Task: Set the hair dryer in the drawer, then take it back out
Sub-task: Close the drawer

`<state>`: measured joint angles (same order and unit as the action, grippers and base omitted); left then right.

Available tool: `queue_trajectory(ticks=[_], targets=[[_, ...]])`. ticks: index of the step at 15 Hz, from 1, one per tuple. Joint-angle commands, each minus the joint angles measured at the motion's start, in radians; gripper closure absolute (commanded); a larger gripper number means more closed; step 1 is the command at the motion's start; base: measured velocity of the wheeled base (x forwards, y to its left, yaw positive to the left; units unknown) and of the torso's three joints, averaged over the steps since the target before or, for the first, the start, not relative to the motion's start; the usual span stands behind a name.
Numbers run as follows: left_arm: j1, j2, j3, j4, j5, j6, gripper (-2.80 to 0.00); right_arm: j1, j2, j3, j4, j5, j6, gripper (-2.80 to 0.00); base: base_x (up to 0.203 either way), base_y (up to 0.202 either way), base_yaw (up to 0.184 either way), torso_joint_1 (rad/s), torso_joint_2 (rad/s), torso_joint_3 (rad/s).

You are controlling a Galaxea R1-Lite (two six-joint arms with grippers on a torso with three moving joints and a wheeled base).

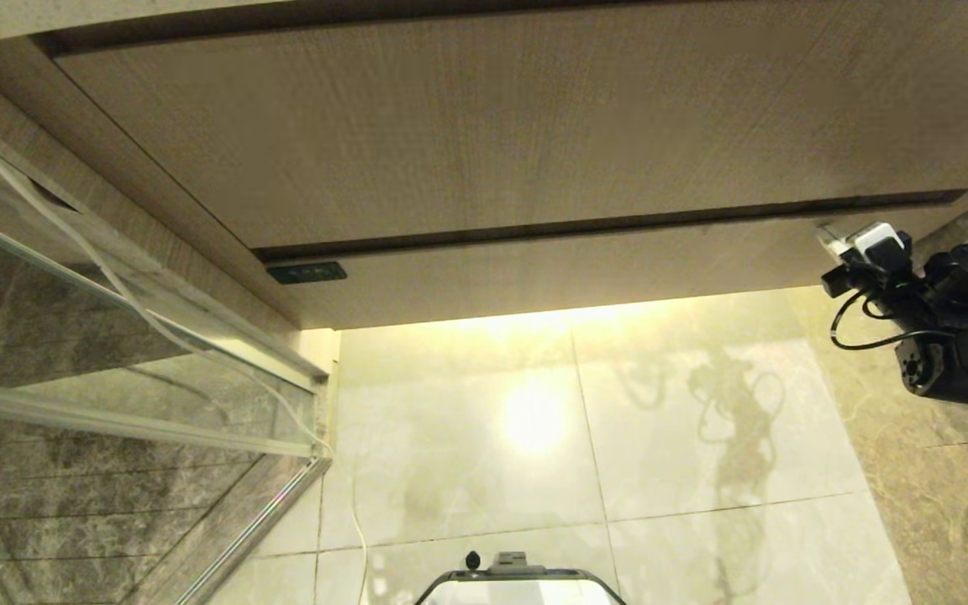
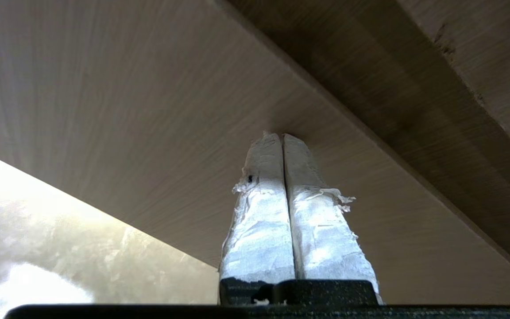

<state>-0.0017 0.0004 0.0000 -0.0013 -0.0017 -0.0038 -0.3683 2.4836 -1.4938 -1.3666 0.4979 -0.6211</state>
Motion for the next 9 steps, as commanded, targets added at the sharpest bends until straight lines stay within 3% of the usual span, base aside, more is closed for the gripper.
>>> queue_trajectory(ticks=[1, 4, 9], targets=[[0.000, 0.000, 0.000, 0.000, 0.001, -0.001, 0.00, 0.000, 0.016, -0.002, -0.001, 0.001, 0.000, 0.00, 0.000, 0.000, 0.000, 0.000, 0.00, 0.000], [0.000, 0.000, 0.002, 0.000, 0.000, -0.001, 0.00, -0.001, -0.074, 0.111, 0.078, 0.000, 0.004, 0.00, 0.000, 0.000, 0.000, 0.000, 0.00, 0.000], [0.000, 0.000, 0.002, 0.000, 0.000, -0.001, 0.00, 0.000, -0.417, 0.397, 0.442, -0.004, -0.015, 0.00, 0.000, 0.000, 0.000, 0.000, 0.00, 0.000]])
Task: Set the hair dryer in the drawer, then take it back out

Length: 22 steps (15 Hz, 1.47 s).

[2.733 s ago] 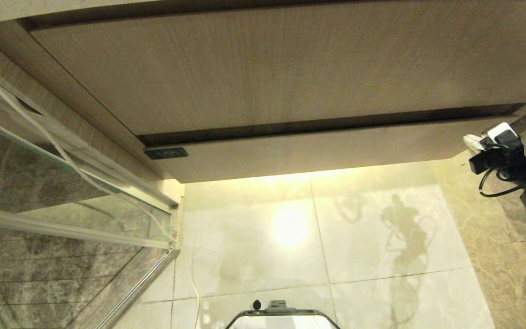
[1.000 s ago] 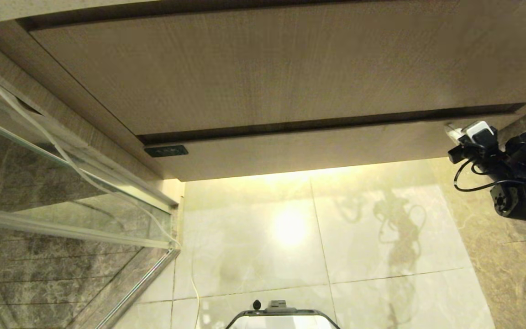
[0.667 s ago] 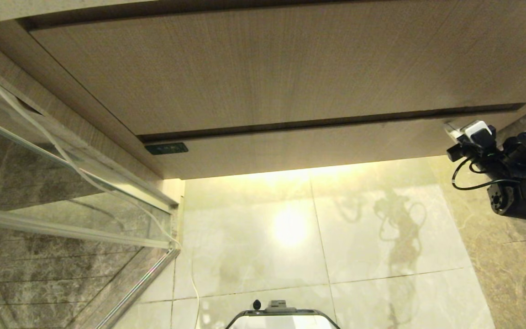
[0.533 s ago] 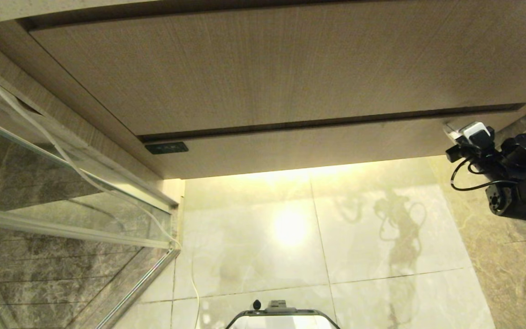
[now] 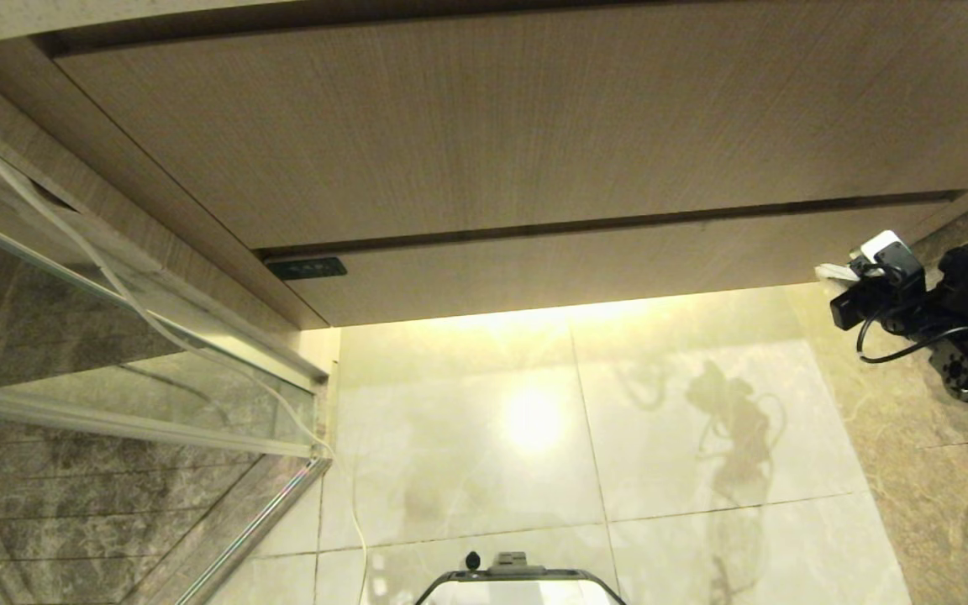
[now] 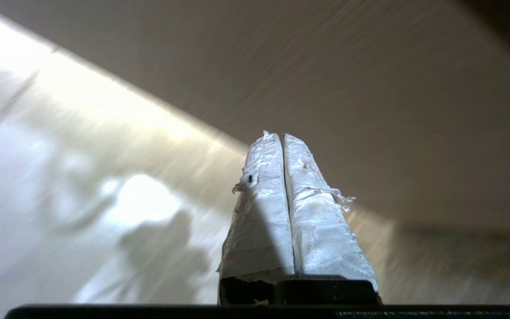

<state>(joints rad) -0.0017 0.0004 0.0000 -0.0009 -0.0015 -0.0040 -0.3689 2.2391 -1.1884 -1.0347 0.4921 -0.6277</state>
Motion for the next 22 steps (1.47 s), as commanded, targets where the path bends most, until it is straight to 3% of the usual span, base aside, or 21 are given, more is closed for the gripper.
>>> queue_trajectory(ticks=[1, 8, 13, 16, 18, 19, 21, 22], targets=[[0.000, 0.000, 0.000, -0.001, 0.000, -0.001, 0.00, 0.001, -0.268, 0.150, 0.194, -0.001, -0.019, 0.00, 0.000, 0.000, 0.000, 0.000, 0.00, 0.000], [0.000, 0.000, 0.000, -0.001, 0.000, -0.001, 0.00, 0.001, -0.975, 0.568, 0.716, -0.031, -0.070, 0.00, 0.000, 0.000, 0.000, 0.000, 0.00, 0.000], [0.000, 0.000, 0.000, -0.001, 0.000, -0.001, 0.00, 0.002, -1.320, 0.650, 1.049, -0.041, -0.056, 0.00, 0.000, 0.000, 0.000, 0.000, 0.00, 0.000], [0.000, 0.000, 0.001, -0.001, 0.000, -0.001, 0.00, 0.076, -1.496, 0.696, 1.128, -0.042, 0.130, 0.00, 0.000, 0.000, 0.000, 0.000, 0.00, 0.000], [0.000, 0.000, 0.000, -0.001, 0.000, -0.001, 0.00, 0.144, -1.619, 0.782, 1.092, -0.045, 0.287, 0.00, 0.000, 0.000, 0.000, 0.000, 0.00, 0.000], [0.000, 0.000, 0.000, -0.001, 0.000, -0.001, 0.00, 0.177, -1.686, 0.853, 1.048, -0.064, 0.326, 0.00, 0.000, 0.000, 0.000, 0.000, 0.00, 0.000], [0.000, 0.000, 0.000, -0.001, 0.000, -0.001, 0.00, 0.258, -1.864, 1.021, 0.953, -0.156, 0.374, 0.00, 0.000, 0.000, 0.000, 0.000, 0.00, 0.000], [0.000, 0.000, 0.000, -0.001, 0.000, -0.001, 0.00, 0.319, -1.945, 1.097, 0.912, -0.248, 0.403, 0.00, 0.000, 0.000, 0.000, 0.000, 0.00, 0.000]])
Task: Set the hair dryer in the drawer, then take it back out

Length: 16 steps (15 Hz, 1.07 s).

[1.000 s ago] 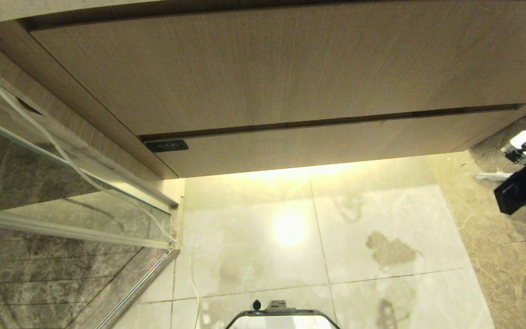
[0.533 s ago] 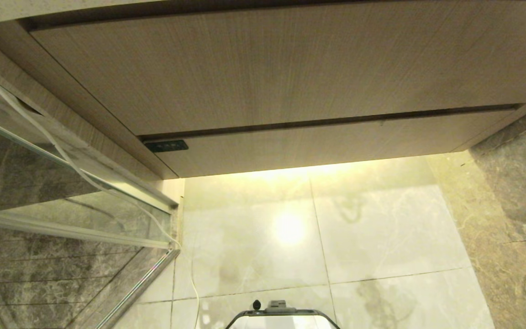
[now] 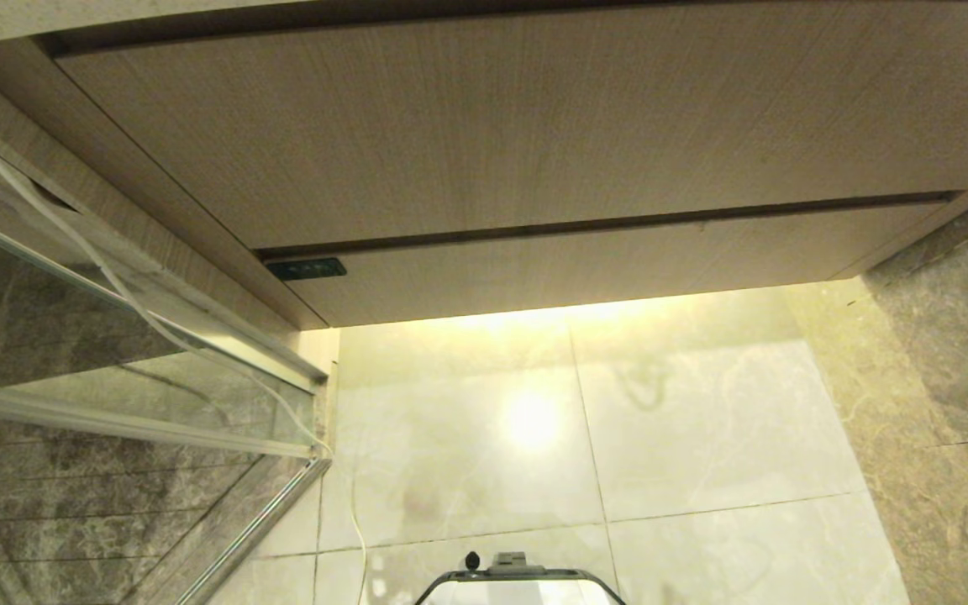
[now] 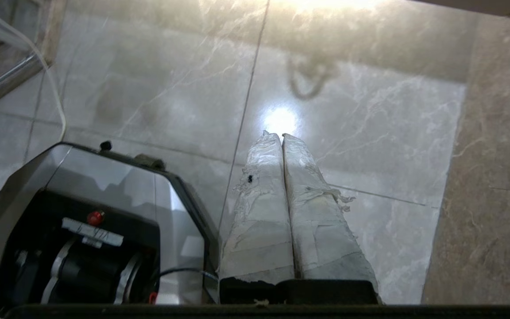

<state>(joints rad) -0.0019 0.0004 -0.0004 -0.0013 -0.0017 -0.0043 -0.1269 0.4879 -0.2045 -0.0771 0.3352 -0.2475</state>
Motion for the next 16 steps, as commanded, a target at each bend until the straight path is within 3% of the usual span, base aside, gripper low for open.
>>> queue_trajectory(ticks=[1, 2, 5, 7, 16], targets=[[0.000, 0.000, 0.000, 0.000, 0.002, 0.000, 0.00, 0.139, -0.258, 0.176, -0.076, -0.184, 0.056, 0.00, 0.000, 0.000, 0.000, 0.000, 0.00, 0.000], [0.000, 0.000, 0.001, 0.000, 0.000, 0.000, 0.00, 0.169, -0.332, 0.206, -0.084, -0.239, 0.084, 0.00, 0.000, 0.000, 0.000, 0.000, 0.00, 0.000], [0.000, 0.000, 0.000, 0.000, 0.001, 0.000, 0.00, 0.199, -0.493, 0.240, -0.063, -0.302, 0.137, 0.00, 0.000, 0.000, 0.000, 0.000, 0.00, 0.000], [0.000, 0.000, 0.000, 0.000, 0.000, 0.000, 0.00, 0.269, -0.524, 0.244, -0.049, -0.311, 0.158, 0.00, 0.000, 0.000, 0.000, 0.000, 0.00, 0.000], [0.000, 0.000, 0.001, 0.000, 0.000, 0.000, 0.00, 0.270, -0.528, 0.245, -0.027, -0.314, 0.185, 0.00, 0.000, 0.000, 0.000, 0.000, 0.00, 0.000]])
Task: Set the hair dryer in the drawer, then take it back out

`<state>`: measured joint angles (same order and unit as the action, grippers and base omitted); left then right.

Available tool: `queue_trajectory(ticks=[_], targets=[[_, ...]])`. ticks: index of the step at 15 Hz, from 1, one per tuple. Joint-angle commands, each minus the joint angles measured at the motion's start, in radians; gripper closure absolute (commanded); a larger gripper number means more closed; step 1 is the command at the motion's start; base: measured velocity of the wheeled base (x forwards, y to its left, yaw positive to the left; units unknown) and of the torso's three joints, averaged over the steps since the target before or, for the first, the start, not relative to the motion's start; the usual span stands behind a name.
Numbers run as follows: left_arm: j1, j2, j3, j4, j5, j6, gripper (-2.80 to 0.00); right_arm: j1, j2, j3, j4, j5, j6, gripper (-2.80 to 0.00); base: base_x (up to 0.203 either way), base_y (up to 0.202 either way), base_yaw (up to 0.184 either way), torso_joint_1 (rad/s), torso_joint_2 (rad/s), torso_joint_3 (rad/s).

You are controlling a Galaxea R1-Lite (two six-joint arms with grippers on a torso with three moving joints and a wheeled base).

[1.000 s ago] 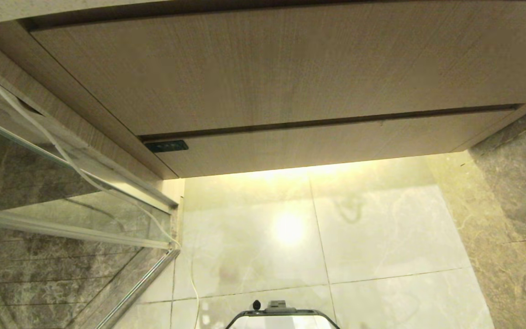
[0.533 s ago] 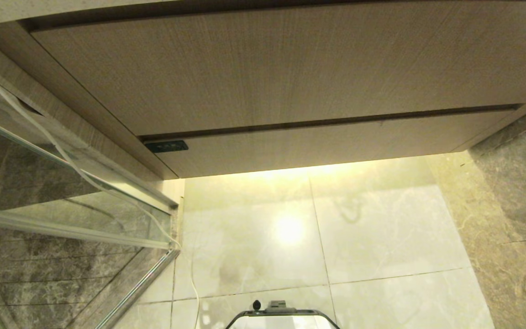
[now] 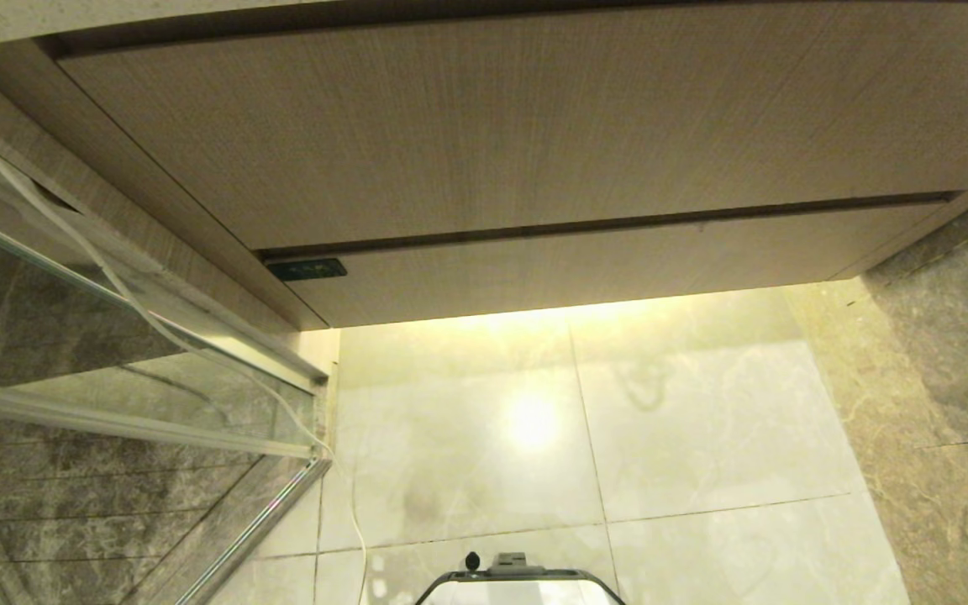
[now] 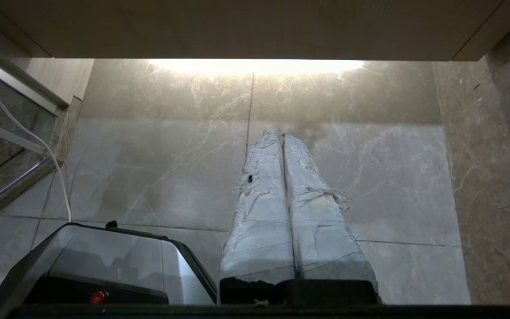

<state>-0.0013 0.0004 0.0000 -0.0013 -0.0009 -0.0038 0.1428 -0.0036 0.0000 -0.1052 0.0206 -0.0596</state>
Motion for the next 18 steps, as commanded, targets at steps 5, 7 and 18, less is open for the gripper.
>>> queue_trajectory(ticks=[5, 7, 18], targets=[[0.000, 0.000, 0.001, 0.000, 0.000, -0.001, 0.00, 0.000, -0.036, 0.040, 0.000, 0.004, -0.014, 0.00, 0.000, 0.000, 0.000, 0.000, 0.00, 0.000], [0.000, 0.000, 0.000, 0.000, -0.001, -0.001, 0.00, 0.000, -0.036, 0.040, 0.001, -0.001, -0.005, 0.00, 0.000, 0.000, 0.000, 0.000, 0.00, 0.000], [0.000, 0.000, 0.000, 0.000, -0.001, -0.001, 0.00, 0.000, -0.036, 0.040, 0.001, -0.002, -0.006, 0.00, 0.000, 0.000, 0.000, 0.000, 0.00, 0.000]])
